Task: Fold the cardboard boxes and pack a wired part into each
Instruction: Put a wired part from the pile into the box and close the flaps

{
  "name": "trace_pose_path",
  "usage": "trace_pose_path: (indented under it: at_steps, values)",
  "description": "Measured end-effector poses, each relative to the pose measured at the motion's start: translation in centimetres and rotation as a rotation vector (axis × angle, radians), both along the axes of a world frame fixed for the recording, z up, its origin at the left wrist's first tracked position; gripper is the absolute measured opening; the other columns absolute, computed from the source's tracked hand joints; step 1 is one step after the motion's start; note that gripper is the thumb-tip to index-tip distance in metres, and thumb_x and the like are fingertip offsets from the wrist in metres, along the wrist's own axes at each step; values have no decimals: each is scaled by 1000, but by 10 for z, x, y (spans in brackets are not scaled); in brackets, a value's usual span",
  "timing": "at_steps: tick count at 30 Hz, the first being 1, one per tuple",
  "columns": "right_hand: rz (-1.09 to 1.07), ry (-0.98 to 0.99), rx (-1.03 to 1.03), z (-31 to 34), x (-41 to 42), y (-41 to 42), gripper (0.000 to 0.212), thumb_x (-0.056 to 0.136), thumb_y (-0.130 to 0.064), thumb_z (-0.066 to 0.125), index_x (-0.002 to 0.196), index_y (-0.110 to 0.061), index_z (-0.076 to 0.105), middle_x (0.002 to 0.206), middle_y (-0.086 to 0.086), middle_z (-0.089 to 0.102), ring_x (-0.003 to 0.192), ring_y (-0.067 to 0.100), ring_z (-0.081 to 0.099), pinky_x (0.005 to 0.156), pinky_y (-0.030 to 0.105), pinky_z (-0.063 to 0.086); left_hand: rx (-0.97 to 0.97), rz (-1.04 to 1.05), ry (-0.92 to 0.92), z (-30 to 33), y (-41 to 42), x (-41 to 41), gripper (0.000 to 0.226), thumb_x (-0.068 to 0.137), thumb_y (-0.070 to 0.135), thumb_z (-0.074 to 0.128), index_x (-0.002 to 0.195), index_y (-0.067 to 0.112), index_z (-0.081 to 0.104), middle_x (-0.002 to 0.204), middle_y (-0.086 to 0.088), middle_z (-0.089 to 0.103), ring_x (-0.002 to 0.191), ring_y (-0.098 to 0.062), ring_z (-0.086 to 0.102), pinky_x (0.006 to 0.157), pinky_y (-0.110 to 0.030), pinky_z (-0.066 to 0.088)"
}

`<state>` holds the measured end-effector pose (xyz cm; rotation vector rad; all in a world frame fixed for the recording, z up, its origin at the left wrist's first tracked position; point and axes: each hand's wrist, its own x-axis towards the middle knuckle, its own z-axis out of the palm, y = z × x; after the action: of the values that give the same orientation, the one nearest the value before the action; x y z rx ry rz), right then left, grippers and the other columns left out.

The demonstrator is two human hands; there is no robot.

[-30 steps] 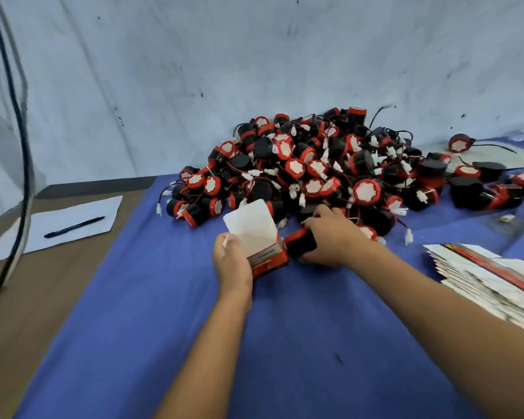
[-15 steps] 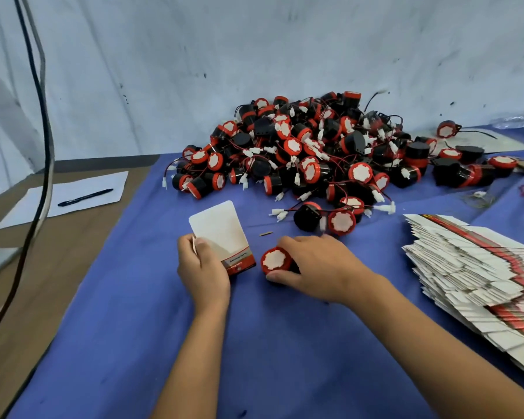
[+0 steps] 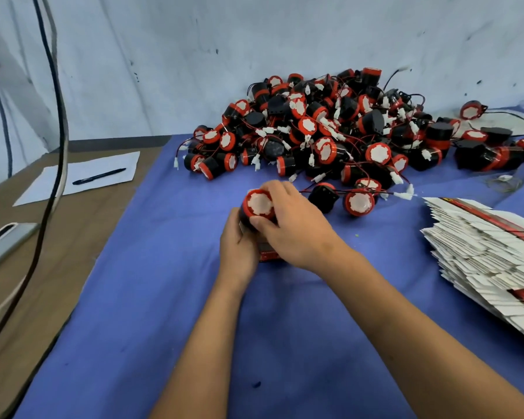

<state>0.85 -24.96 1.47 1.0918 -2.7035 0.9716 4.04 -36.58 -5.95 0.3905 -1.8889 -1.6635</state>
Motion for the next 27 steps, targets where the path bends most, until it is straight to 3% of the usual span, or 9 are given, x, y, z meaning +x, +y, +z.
trace_pose_path:
  at_steps: [2,5,11,15,17,19,23,25,27]
  values:
    - [-89,28,80,-6,-7,8,38,99,-42,58,127,-18,50,124,1,56,119,24,48,86,41,47,-64,20,-38,-1,-1,-1,14,98,12,47,98,12,61,91,6,70,82,-12,61,73,-37,51]
    - [-150,87,183,-11,-11,18,33,96,-37,63,120,-18,52,117,0,61,118,23,41,77,39,46,4,-9,-64,2,-2,-3,16,105,13,48,105,7,63,102,-14,71,86,-17,60,80,-46,52]
    - [-168,69,340,-17,1,15,36,92,-19,57,126,-29,60,131,7,27,123,33,25,101,45,47,-18,-67,-113,1,3,-4,14,102,8,57,115,12,62,108,-10,72,102,-33,70,89,-60,57]
    - [-362,144,374,-9,7,26,49,82,-9,65,127,-16,45,139,16,28,121,36,37,82,35,47,-101,47,-155,3,8,-10,17,94,2,59,106,14,62,101,-2,72,97,-24,68,88,-50,57]
    - [-431,91,335,1,6,33,41,85,-6,64,116,-12,38,123,16,48,96,34,52,63,30,38,-96,46,-145,3,11,-12,16,94,3,62,106,13,64,100,-2,73,95,-22,68,85,-45,58]
    - [-410,56,268,9,4,34,32,88,-5,62,104,-12,36,99,12,56,79,31,51,50,31,29,-104,43,-140,3,11,-13,15,93,5,64,105,14,64,99,-1,73,91,-20,68,80,-40,58]
    - [-294,-12,189,17,8,16,12,87,-7,65,99,-6,62,97,11,61,84,30,56,60,31,42,-48,5,-138,2,13,-13,13,88,11,71,96,17,64,84,0,71,74,-18,62,70,-47,57]
    - [-290,-5,213,15,8,9,4,85,-2,62,85,-5,60,87,11,56,69,26,49,52,28,35,-51,-8,-152,2,16,-12,17,84,19,77,93,20,63,81,0,71,70,-17,61,65,-48,56]
    - [-300,40,209,11,7,7,15,82,6,56,83,-9,53,74,4,38,61,21,36,52,29,33,-42,-14,-161,3,18,-11,22,81,25,80,91,19,61,84,-8,71,72,-22,60,65,-55,56]
